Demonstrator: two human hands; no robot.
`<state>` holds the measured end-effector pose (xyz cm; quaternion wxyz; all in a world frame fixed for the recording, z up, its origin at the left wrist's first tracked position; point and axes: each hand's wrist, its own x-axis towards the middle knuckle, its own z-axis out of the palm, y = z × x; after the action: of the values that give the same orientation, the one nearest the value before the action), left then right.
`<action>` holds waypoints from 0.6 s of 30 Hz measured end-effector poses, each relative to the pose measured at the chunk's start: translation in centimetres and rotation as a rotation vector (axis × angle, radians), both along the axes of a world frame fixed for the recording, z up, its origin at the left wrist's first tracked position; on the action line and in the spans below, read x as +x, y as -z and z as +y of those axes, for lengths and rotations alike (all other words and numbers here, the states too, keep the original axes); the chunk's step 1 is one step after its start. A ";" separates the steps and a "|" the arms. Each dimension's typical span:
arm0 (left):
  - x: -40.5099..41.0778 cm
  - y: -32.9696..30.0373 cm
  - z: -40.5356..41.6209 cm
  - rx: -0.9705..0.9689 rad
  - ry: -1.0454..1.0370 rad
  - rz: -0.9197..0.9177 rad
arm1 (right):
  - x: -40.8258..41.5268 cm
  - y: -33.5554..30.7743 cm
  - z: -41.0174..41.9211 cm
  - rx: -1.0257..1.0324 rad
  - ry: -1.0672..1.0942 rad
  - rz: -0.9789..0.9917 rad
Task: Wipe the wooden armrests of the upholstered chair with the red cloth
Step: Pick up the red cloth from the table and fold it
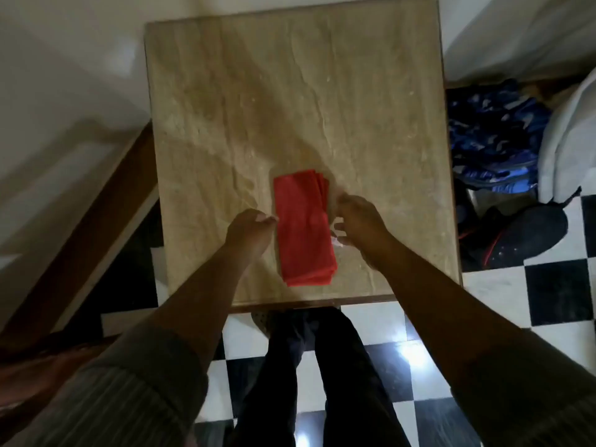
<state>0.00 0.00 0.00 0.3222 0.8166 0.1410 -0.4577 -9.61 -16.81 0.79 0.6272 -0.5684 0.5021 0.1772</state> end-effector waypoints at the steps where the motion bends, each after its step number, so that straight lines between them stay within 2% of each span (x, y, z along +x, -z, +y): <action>1: -0.4 0.6 -0.2 0.018 0.014 -0.008 | 0.1 0.6 0.4 -0.035 -0.056 0.011; 7: -2.2 2.9 -0.3 -0.038 -0.027 -0.058 | 0.0 3.5 1.8 -0.220 -0.248 -0.027; 12: -2.5 1.8 0.9 -0.108 -0.087 -0.048 | 0.0 3.5 2.5 -0.205 -0.263 -0.056; 18: -3.9 -2.0 5.4 -0.180 -0.266 -0.043 | 0.0 0.6 6.0 -0.207 -0.353 -0.150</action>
<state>-3.90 5.37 2.00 0.4548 0.7680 0.1996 -0.4043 -9.65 -10.85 0.23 0.5604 -0.7205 0.3621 0.1888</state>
